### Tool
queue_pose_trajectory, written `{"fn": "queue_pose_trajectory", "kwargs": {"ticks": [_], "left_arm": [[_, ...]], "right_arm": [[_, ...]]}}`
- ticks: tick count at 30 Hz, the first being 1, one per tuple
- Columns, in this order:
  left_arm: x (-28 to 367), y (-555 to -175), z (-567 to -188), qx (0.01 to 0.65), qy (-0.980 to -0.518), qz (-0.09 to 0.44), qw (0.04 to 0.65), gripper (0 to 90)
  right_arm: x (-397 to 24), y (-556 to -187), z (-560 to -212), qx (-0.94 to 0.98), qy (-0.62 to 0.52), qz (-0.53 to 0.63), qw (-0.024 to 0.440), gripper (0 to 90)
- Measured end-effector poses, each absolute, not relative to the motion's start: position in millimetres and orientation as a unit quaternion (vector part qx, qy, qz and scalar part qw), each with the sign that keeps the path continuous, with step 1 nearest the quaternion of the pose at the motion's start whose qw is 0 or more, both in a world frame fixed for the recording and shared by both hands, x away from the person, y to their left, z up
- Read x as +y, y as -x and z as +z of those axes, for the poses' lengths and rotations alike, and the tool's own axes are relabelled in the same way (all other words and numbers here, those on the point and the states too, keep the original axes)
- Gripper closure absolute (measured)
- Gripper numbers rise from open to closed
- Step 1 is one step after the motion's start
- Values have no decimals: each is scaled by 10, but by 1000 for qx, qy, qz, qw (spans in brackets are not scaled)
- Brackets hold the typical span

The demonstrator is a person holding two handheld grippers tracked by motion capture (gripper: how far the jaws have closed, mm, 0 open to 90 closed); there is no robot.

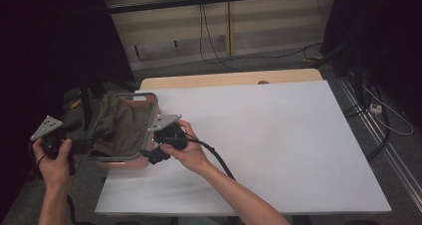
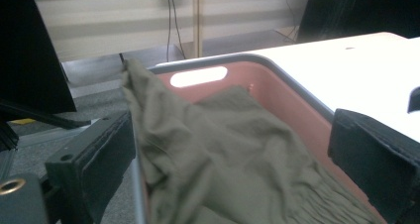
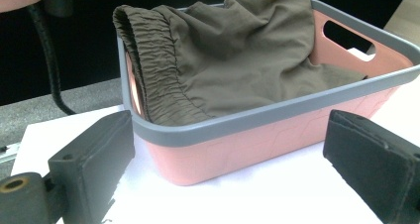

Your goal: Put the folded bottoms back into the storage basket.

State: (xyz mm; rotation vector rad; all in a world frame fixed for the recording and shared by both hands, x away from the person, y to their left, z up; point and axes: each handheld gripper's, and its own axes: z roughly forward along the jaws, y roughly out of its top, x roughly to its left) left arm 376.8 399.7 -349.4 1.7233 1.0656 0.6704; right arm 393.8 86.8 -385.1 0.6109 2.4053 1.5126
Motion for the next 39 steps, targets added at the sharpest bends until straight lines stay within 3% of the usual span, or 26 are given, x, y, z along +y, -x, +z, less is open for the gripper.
{"fn": "queue_pose_trajectory", "kwargs": {"ticks": [13, 16, 26, 39], "left_arm": [[3740, -3458, -3399, 434, -704, 277, 489, 42], [3695, -3361, -3389, 435, -683, 262, 525, 42], [3422, -3201, -3372, 406, -720, 267, 495, 39], [3019, -3138, -3404, 396, -722, 240, 513, 31]], "right_arm": [[655, -3840, -3840, 805, -229, 530, 134, 37], [608, -3795, -3839, 803, -231, 532, 139, 41], [452, -3678, -3817, 798, -234, 536, 147, 41], [110, -3613, -3875, 797, -257, 521, 167, 36]]}}
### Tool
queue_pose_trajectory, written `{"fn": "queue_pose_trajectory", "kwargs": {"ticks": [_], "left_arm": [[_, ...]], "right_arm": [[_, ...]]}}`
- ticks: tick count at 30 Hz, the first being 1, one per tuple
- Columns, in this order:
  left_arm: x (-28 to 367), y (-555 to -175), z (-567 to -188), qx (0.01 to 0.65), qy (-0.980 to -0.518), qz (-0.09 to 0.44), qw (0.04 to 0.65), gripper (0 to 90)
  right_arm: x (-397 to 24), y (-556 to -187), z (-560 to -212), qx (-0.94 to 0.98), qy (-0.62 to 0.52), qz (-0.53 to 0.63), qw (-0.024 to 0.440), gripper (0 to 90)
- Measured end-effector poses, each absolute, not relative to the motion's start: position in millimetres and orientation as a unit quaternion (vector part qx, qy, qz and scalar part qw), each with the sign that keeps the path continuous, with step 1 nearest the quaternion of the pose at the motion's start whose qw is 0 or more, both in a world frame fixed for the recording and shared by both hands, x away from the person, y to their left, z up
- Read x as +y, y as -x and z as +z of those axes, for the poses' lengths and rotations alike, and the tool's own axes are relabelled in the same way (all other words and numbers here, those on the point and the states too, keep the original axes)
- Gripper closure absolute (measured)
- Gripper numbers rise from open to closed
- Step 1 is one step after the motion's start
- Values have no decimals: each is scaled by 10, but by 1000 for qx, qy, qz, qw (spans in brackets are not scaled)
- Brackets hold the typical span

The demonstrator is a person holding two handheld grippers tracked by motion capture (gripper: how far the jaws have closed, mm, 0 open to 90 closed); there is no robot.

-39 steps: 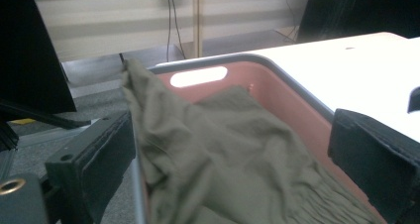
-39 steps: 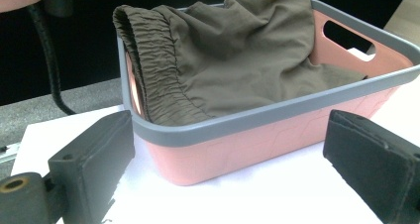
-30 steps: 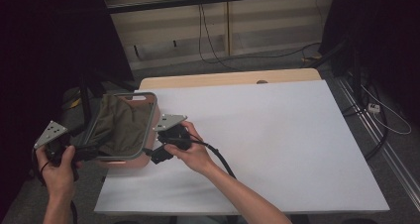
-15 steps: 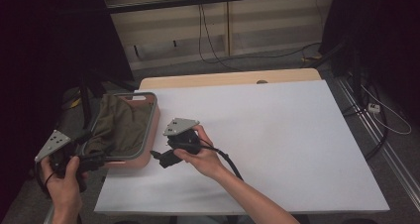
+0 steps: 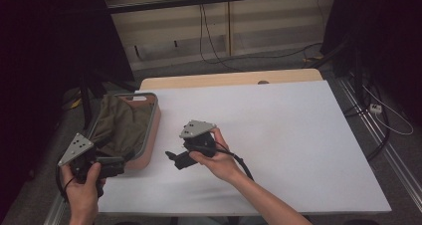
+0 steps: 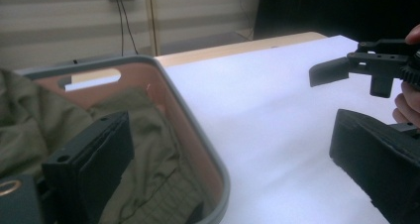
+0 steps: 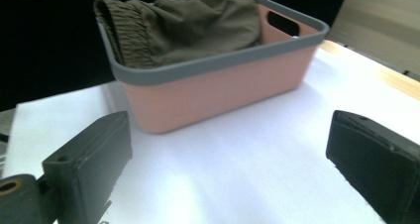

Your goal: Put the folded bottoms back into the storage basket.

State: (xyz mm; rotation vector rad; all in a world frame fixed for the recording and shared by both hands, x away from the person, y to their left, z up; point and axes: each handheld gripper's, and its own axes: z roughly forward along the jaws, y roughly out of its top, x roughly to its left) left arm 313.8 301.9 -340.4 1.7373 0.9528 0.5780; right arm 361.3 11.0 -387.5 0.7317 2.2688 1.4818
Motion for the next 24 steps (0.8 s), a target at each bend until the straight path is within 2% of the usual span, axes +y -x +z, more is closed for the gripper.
{"fn": "queue_pose_trajectory", "kwargs": {"ticks": [7, 20, 24], "left_arm": [[2777, -3195, -3481, 371, -751, 230, 495, 30], [2306, -3258, -3578, 335, -765, 226, 502, 36], [2176, -3319, -3677, 328, -782, 221, 481, 38]], "right_arm": [[-110, -3574, -3909, 791, -276, 515, 182, 35], [-524, -3529, -3965, 781, -308, 499, 216, 34], [-637, -3499, -3999, 779, -316, 494, 220, 35]]}}
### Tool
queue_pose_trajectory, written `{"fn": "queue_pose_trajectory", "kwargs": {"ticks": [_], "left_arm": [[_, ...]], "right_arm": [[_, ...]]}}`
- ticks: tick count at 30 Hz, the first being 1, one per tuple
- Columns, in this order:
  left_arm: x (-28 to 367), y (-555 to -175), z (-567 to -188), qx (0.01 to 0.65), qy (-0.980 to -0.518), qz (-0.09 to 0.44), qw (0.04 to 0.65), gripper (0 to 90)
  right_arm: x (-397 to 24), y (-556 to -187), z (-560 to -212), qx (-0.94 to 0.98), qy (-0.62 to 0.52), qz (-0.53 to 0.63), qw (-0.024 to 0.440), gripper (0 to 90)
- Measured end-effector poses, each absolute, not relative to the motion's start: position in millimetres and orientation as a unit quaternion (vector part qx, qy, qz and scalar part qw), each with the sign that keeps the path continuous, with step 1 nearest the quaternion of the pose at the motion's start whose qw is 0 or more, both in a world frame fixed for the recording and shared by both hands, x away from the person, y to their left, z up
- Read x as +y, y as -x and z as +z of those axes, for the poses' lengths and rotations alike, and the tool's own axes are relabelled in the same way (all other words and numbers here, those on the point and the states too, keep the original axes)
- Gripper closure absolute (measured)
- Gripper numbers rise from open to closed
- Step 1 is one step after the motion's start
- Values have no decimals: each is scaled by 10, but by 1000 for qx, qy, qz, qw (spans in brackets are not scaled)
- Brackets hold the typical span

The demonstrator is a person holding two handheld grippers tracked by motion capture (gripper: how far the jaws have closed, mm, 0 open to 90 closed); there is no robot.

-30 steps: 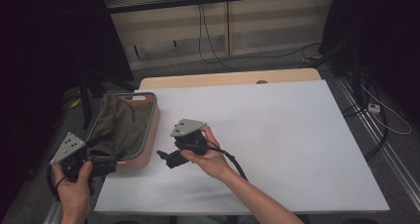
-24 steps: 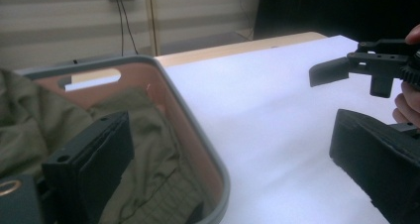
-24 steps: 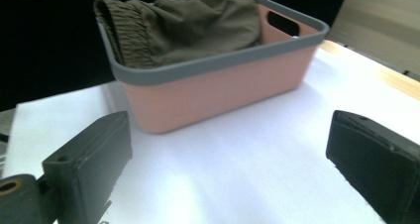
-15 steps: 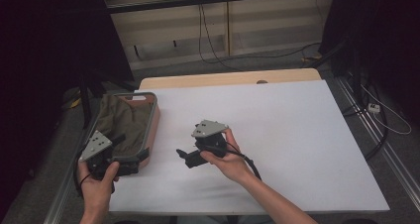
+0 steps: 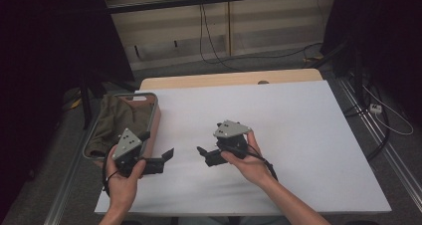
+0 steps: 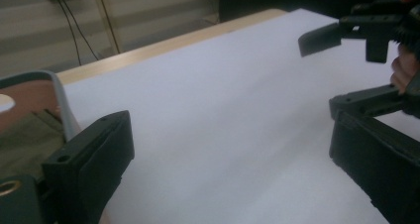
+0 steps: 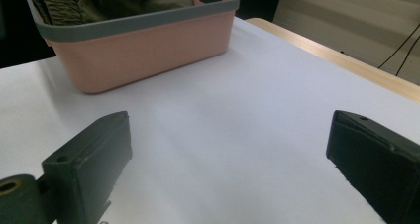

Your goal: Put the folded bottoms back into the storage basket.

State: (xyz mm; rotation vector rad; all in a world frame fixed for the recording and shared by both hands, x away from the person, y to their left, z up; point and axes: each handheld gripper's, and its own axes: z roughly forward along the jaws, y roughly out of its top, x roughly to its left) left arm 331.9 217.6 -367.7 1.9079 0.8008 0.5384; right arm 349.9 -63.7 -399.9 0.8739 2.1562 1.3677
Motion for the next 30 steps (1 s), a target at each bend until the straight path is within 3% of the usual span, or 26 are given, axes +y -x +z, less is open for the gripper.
{"fn": "queue_pose_trajectory", "kwargs": {"ticks": [16, 30], "left_arm": [[1984, -3312, -4117, 330, -791, 184, 482, 44], [2013, -3290, -4243, 329, -794, 177, 479, 43]], "right_arm": [[-1102, -3350, -4196, 771, -357, 467, 246, 35], [-1494, -3154, -4283, 750, -399, 453, 270, 35]]}}
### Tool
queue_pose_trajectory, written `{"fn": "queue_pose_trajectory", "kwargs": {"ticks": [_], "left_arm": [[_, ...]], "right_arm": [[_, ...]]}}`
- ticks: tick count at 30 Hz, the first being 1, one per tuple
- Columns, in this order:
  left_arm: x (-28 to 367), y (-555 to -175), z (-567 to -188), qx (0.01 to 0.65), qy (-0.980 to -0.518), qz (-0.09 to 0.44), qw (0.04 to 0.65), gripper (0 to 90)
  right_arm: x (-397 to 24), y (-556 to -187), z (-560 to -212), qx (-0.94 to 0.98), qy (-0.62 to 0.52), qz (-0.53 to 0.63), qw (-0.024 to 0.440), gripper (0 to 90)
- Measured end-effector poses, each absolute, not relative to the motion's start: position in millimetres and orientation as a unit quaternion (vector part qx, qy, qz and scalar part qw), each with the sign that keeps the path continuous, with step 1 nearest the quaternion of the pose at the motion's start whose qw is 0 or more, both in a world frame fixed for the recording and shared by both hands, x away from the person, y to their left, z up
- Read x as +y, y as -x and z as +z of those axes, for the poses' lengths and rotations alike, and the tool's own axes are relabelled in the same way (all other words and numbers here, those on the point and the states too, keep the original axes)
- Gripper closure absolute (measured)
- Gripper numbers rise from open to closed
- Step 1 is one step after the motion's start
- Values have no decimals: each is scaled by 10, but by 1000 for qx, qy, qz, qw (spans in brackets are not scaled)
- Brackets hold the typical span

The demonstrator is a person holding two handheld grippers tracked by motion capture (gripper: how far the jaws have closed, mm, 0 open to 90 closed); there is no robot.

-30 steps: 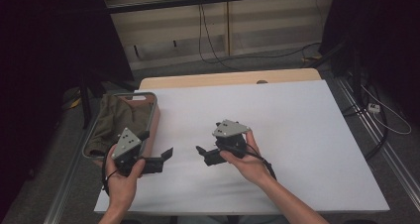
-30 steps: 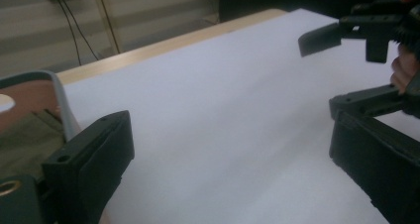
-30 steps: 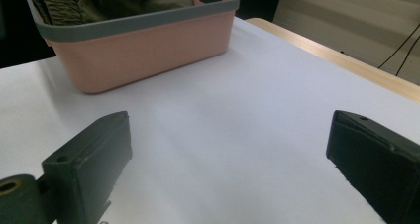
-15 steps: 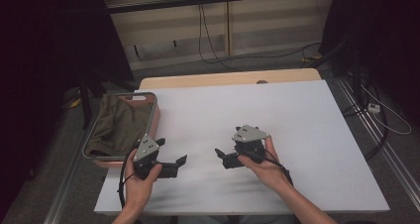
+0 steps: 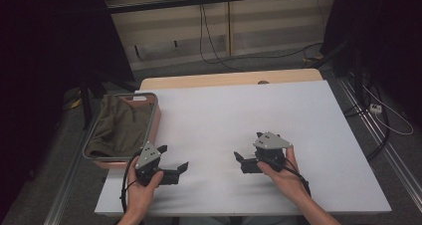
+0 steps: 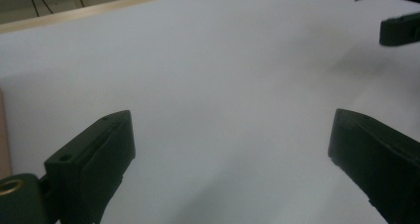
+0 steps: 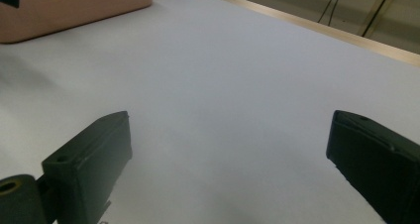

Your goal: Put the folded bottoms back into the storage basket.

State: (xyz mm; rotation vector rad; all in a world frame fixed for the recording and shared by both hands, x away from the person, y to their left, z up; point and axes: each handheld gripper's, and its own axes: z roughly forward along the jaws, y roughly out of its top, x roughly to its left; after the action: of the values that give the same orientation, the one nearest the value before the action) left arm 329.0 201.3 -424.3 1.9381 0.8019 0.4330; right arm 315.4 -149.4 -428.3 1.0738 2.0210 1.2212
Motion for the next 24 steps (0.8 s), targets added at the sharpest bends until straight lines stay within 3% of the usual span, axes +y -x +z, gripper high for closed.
{"fn": "queue_pose_trajectory", "kwargs": {"ticks": [24], "left_arm": [[2065, -3233, -4250, 352, -775, 193, 488, 41]], "right_arm": [[-2208, -2720, -4277, 702, -458, 441, 321, 35]]}}
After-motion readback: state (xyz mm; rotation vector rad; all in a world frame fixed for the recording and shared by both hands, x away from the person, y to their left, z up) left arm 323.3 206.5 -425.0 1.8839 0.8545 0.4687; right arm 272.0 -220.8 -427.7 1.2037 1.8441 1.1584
